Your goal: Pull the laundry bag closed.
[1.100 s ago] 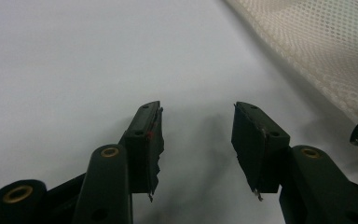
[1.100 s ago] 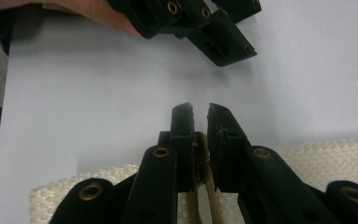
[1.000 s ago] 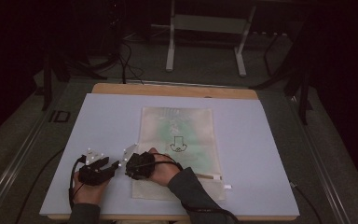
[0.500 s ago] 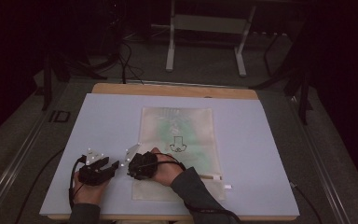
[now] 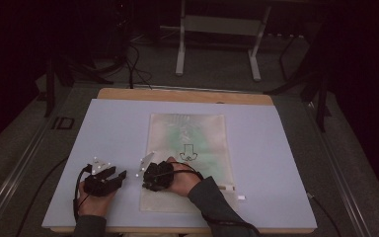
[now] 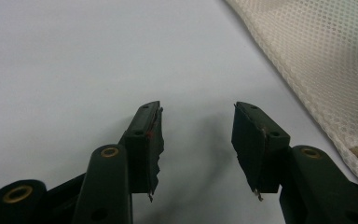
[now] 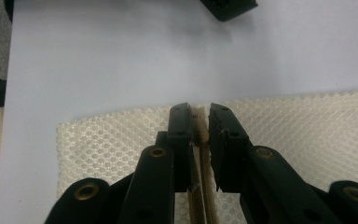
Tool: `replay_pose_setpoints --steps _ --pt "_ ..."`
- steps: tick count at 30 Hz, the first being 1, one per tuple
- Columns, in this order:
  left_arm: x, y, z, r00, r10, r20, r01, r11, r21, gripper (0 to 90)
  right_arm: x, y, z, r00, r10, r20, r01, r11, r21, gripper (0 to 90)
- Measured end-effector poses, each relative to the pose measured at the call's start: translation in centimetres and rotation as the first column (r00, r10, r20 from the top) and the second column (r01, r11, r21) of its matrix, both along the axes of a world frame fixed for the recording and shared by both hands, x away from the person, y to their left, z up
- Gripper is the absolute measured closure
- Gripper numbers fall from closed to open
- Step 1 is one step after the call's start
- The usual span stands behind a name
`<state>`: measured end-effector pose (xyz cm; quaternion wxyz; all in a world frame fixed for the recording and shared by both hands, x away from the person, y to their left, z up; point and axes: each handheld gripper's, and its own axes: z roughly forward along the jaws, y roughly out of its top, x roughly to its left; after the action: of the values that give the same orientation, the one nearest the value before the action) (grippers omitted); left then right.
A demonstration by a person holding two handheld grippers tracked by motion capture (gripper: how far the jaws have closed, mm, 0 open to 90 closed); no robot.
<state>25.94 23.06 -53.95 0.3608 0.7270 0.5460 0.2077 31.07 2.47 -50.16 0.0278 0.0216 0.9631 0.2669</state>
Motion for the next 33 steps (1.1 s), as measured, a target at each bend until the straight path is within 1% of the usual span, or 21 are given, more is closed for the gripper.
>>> replay_pose_setpoints --steps 4,7,13,17,20,24,25,29,31,33 --pt "0.0 0.0 0.0 1.0000 -0.003 0.000 0.003 1.0000 0.000 51.9 0.1 0.1 -0.1 1.0000 -0.004 -0.009 0.004 1.000 -0.012 77.9" --pt "-0.1 0.0 0.0 0.9999 -0.011 0.000 0.011 0.9999 -0.003 51.9 0.2 0.0 -0.2 0.9997 -0.002 -0.026 0.001 1.000 -0.029 80.6" --pt "-0.2 -0.4 0.0 0.9991 -0.041 -0.013 0.041 0.9991 0.000 51.8 0.3 0.0 -0.7 0.9993 0.004 -0.037 -0.006 0.999 -0.046 81.4" --pt "-0.6 -0.6 0.1 0.9975 -0.069 -0.013 0.069 0.9976 -0.002 52.0 0.5 -0.2 -0.8 0.9988 0.004 -0.048 -0.006 0.999 -0.041 81.5" --pt "-0.9 -0.8 0.2 0.9943 -0.103 -0.025 0.103 0.9946 -0.002 52.3 0.4 -0.1 -0.9 0.9987 0.004 -0.051 -0.006 0.999 -0.046 81.7" --pt "-1.5 -1.0 0.3 0.9882 -0.151 -0.028 0.150 0.9884 -0.022 54.6 0.6 -0.2 -0.9 0.9982 0.007 -0.059 -0.010 0.999 -0.038 81.7" --pt "-1.6 -1.0 0.4 0.9861 -0.164 -0.029 0.163 0.9863 -0.027 57.5 0.6 -0.2 -1.0 0.9982 0.007 -0.059 -0.009 0.999 -0.036 81.7" --pt "-2.1 -1.2 0.7 0.9799 -0.198 -0.027 0.196 0.9793 -0.050 63.1 0.6 -0.2 -1.0 0.9981 0.004 -0.062 -0.006 0.999 -0.034 81.6" --pt "-2.3 -1.3 0.9 0.9773 -0.211 -0.014 0.210 0.9755 -0.065 66.6 0.6 -0.2 -1.0 0.9981 0.005 -0.062 -0.007 0.999 -0.035 81.7" --pt "-2.4 -1.4 0.9 0.9712 -0.238 -0.013 0.236 0.9684 -0.080 70.1 0.6 -0.2 -1.0 0.9981 0.007 -0.062 -0.009 0.999 -0.035 81.7"
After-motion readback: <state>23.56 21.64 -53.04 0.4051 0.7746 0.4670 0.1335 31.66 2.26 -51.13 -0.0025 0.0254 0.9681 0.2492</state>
